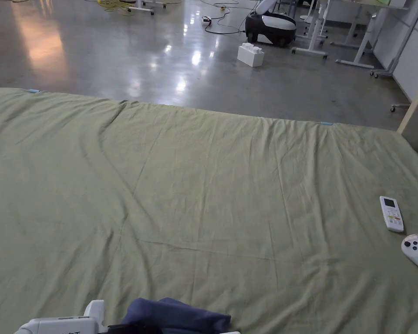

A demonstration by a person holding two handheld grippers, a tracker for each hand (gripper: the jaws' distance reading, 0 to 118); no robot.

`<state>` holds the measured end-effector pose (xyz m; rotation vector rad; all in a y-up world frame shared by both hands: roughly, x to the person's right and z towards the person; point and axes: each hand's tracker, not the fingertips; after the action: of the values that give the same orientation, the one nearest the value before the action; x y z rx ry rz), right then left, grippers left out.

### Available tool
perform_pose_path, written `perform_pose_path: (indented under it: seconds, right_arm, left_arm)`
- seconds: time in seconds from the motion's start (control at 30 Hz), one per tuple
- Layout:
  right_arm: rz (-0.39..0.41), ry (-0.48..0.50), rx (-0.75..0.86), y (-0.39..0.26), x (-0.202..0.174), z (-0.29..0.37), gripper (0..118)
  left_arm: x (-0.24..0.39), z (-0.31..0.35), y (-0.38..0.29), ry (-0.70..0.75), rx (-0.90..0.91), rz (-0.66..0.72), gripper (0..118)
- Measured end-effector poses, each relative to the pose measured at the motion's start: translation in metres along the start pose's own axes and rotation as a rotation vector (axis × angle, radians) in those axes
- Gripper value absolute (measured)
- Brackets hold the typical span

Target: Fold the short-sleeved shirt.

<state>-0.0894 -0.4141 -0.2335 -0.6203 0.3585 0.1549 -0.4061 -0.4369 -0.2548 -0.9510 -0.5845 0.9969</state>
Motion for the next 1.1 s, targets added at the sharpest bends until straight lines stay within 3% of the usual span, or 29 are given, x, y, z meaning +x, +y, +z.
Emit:
perform_pose_path:
  seconds: [0.33,0.7,0.77,0.8,0.9,0.97,1.1]
  right_arm:
    - [-0.045,-0.063,0.088,0.041,0.044,0.024,1]
    - [-0.042,-0.225,0.337,0.132,0.123,0.075,1]
    - [-0.022,-0.25,0.37,0.143,0.129,0.084,1]
    - [-0.02,-0.258,0.385,0.147,0.133,0.089,1]
    - [-0.027,-0.274,0.399,0.156,0.14,0.097,1]
    - [-0.031,-0.281,0.401,0.158,0.143,0.1,1]
    - [-0.019,-0.301,0.395,0.154,0.144,0.098,1]
  left_arm:
    - [0.001,0.082,0.041,0.004,0.045,0.021,22]
    - [-0.016,0.218,0.109,0.255,0.082,0.001,22]
    - [-0.019,0.237,0.12,0.303,0.061,-0.012,22]
    - [0.019,0.232,0.113,0.343,0.052,-0.019,22]
    - [0.034,0.254,0.121,0.386,0.04,-0.024,22]
    - [-0.021,0.295,0.152,0.437,0.037,-0.035,22]
    - [-0.005,0.315,0.161,0.522,0.048,-0.036,22]
